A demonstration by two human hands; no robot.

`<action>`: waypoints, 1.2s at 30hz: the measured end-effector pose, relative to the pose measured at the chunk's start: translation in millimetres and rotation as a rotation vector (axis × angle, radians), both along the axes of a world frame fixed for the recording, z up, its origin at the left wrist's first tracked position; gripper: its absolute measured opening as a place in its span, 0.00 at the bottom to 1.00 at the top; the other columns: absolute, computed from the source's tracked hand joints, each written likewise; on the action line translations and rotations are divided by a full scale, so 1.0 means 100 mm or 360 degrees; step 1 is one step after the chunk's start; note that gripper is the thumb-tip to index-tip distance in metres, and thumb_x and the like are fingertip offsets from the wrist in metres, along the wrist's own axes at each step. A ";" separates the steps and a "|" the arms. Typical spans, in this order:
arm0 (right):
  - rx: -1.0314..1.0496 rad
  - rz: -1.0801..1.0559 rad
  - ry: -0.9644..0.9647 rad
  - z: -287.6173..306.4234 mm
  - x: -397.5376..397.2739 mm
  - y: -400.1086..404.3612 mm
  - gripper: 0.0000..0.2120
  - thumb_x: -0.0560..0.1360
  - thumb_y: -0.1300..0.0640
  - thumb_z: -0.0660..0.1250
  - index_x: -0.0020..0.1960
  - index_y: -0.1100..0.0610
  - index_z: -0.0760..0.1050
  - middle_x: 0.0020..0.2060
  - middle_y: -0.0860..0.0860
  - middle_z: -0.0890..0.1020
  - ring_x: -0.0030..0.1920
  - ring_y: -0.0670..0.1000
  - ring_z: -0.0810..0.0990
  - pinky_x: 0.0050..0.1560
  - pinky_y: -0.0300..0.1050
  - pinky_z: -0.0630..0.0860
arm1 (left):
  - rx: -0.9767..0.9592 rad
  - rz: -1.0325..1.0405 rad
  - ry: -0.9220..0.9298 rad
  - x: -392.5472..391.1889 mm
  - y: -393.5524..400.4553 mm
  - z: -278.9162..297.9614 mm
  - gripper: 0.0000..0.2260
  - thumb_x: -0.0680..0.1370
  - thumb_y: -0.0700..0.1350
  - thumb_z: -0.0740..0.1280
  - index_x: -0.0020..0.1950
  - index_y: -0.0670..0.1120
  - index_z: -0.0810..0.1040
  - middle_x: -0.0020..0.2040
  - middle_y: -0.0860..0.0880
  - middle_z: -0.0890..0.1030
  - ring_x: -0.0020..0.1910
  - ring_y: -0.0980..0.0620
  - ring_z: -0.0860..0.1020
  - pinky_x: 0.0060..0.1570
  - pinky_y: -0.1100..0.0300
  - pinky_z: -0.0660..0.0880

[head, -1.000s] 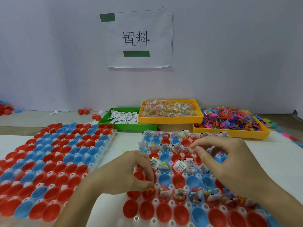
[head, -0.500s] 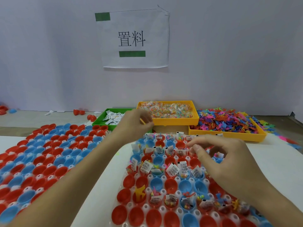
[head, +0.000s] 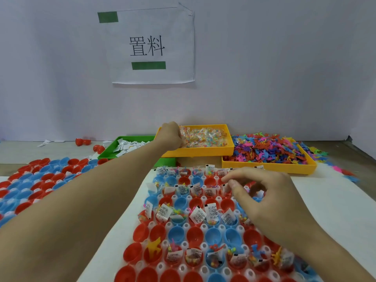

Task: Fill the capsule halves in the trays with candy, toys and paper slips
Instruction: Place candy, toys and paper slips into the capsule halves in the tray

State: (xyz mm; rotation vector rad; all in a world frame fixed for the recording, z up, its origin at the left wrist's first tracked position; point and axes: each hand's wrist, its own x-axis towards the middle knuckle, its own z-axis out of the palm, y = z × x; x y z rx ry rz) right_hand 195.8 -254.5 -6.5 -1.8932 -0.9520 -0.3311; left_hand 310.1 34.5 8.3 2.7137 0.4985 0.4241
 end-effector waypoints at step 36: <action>-0.0116 -0.0067 -0.0061 -0.02 -0.05 0.04 0.13 0.74 0.63 0.72 0.45 0.43 0.83 0.44 0.33 0.83 0.43 0.38 0.81 0.40 0.25 0.73 | -0.1161 -0.0925 0.0013 -2.43 -0.11 -0.07 0.06 0.71 0.42 0.74 0.47 0.47 0.85 0.45 0.45 0.85 0.44 0.47 0.83 0.48 0.58 0.81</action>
